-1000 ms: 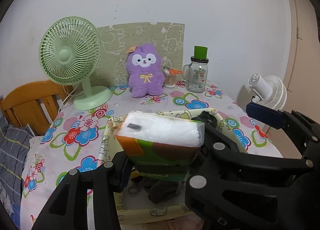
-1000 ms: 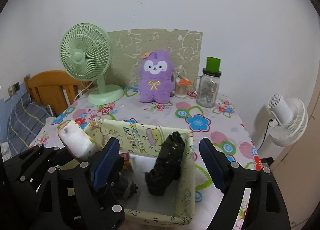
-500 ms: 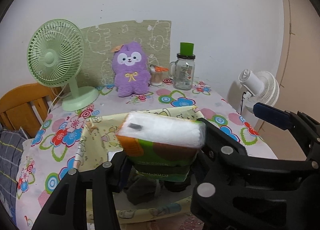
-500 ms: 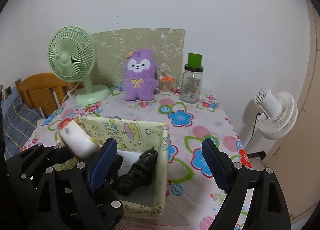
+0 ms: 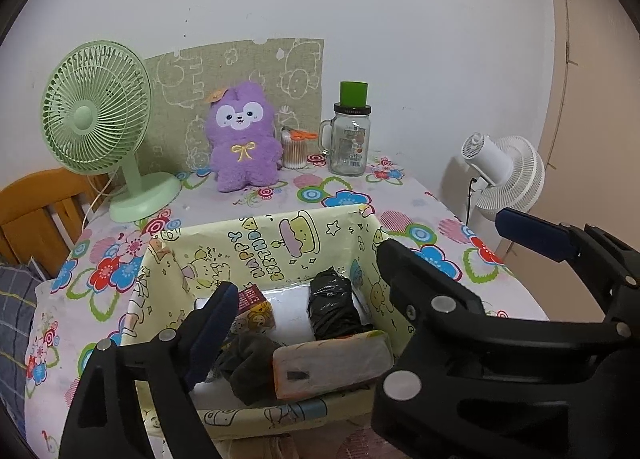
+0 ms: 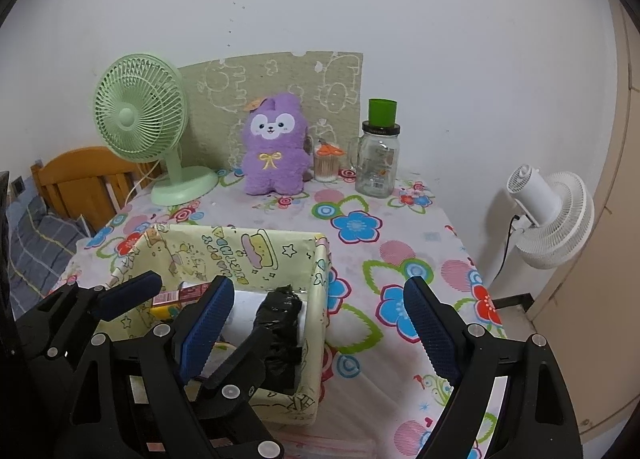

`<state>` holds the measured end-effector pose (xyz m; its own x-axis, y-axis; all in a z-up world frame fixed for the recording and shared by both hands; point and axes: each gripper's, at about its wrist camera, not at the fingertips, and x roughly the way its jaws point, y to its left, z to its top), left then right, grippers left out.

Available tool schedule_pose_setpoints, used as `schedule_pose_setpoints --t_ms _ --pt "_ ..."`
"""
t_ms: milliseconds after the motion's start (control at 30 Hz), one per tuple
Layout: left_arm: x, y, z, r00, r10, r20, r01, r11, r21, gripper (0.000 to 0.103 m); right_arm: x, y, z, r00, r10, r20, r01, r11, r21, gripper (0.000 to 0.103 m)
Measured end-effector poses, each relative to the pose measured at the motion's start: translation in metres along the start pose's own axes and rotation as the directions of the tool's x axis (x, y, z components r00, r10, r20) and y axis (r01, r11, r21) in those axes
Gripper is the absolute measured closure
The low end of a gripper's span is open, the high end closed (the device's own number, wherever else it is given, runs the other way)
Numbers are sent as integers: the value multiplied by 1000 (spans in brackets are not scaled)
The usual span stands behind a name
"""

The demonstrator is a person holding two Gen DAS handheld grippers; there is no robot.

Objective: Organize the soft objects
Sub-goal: 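Open both tools to drop the black item and tissue pack into the box, then withdraw both tools from the box back toward the remaining items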

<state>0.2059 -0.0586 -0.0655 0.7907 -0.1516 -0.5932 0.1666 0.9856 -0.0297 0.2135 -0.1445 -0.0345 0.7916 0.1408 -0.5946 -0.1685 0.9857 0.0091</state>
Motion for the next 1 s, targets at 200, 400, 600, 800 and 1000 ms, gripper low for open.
schedule_pose_setpoints --t_ms 200,400,600,800,1000 --pt "-7 3 -2 1000 9 4 -9 1000 -3 12 -6 5 0 1000 16 1 -16 1000 1 14" --pt "-15 6 -4 1000 25 19 -25 1000 -11 12 -12 12 -1 1000 26 3 -26 1000 1 14" --pt "-29 11 -5 999 30 37 -29 999 -17 12 -25 21 0 999 40 17 -40 999 -3 14" --pt "-45 13 -7 998 32 53 -31 999 -19 12 -38 27 0 999 39 32 -38 999 -7 11" --pt "-60 12 -11 997 36 68 -35 999 -22 12 -52 30 -2 998 40 46 -40 999 -12 11"
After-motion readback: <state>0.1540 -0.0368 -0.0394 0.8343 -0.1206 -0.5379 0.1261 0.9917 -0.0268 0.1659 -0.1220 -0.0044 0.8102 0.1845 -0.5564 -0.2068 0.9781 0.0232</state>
